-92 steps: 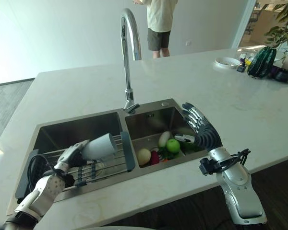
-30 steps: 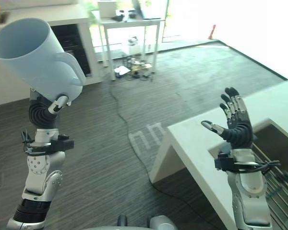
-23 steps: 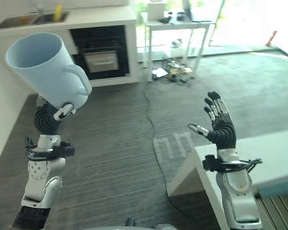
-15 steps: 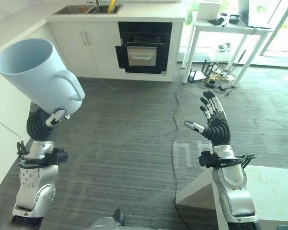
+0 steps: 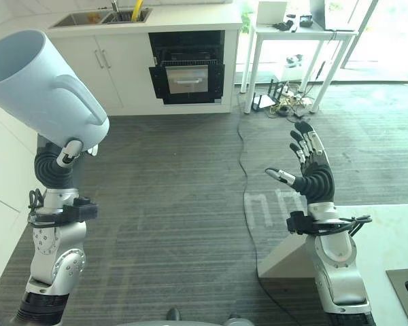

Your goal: Place the dishes in the dishwasher.

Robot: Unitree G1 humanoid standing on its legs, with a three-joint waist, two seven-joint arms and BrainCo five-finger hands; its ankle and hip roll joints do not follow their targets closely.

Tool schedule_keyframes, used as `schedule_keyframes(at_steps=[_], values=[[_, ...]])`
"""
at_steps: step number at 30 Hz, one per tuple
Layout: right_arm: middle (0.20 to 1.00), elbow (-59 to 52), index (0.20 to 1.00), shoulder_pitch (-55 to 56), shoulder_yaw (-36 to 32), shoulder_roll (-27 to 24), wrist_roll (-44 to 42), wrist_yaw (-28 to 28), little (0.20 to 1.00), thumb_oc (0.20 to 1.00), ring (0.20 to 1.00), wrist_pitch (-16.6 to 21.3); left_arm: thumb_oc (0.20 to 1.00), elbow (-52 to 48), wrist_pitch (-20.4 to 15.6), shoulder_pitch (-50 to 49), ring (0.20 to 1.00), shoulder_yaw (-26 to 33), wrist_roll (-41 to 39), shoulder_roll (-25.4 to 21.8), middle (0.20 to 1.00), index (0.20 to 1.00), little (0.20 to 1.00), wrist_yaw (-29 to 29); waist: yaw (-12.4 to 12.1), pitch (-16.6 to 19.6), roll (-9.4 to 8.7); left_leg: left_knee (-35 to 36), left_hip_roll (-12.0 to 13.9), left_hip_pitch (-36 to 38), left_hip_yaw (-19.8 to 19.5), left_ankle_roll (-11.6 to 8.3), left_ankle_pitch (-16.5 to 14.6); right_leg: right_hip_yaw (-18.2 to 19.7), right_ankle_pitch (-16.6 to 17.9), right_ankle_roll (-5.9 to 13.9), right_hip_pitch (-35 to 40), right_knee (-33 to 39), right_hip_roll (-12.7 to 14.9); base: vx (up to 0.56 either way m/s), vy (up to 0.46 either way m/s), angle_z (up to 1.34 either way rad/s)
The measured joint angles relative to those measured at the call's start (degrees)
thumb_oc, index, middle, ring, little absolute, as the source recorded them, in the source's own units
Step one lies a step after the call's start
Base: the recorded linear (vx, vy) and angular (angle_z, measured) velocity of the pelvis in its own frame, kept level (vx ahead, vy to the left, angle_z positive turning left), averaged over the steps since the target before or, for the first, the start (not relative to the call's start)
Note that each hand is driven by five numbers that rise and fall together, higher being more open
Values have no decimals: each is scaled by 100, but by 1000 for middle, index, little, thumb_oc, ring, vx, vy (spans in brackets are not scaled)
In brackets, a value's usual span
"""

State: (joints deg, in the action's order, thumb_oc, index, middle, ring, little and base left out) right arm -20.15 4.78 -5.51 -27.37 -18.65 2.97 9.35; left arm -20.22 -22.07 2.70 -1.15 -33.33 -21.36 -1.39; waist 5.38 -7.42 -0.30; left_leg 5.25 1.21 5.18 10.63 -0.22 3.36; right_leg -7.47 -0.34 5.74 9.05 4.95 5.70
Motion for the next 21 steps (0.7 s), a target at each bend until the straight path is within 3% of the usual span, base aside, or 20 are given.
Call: schedule_keyframes(at_steps=[11,17,18,19,20,21], values=[[1000,-10,1000,85,7,1,-2,-71,1000,1000,1000,-5,200,4,74,-52,200,-7,-79,1,200,200,200,232,194,252,50,14,181,70,203,-82,-3,226,22,-48,-38,3,-167,18,-86,-11],[1000,-7,1000,158,38,-12,-2,-84,1000,1000,1000,-8,200,8,235,-146,200,-104,-951,99,200,200,200,548,205,303,123,-14,232,75,260,-116,26,281,15,-56,-32,-3,-220,23,-134,-2],[1000,50,1000,163,42,36,-8,-94,1000,1000,1000,-7,200,25,241,-147,200,-105,-953,48,200,200,200,550,195,267,8,-601,278,-241,283,-331,-51,366,-165,-258,-182,-180,-225,27,-102,17],[1000,60,1000,200,25,35,-16,-103,1000,1000,1000,-19,200,17,248,-75,200,-103,-954,16,200,200,200,550,207,178,-263,-1756,303,-948,281,-451,-30,434,-272,-379,-379,-435,-116,66,24,25],[1000,40,1000,193,-13,-8,-16,-135,1000,1000,1000,-12,200,25,248,-77,200,-107,-956,32,200,200,200,546,151,156,-366,-2388,384,-1331,248,-613,89,477,-257,-401,-431,-484,-64,196,138,14],[1000,67,1000,138,-162,-1,-28,-149,1000,1000,1000,-6,200,68,253,-98,200,-116,-953,113,200,200,200,559,85,38,-334,-2805,587,-1577,274,-550,-112,451,-183,-500,-223,-378,-150,386,317,4]])
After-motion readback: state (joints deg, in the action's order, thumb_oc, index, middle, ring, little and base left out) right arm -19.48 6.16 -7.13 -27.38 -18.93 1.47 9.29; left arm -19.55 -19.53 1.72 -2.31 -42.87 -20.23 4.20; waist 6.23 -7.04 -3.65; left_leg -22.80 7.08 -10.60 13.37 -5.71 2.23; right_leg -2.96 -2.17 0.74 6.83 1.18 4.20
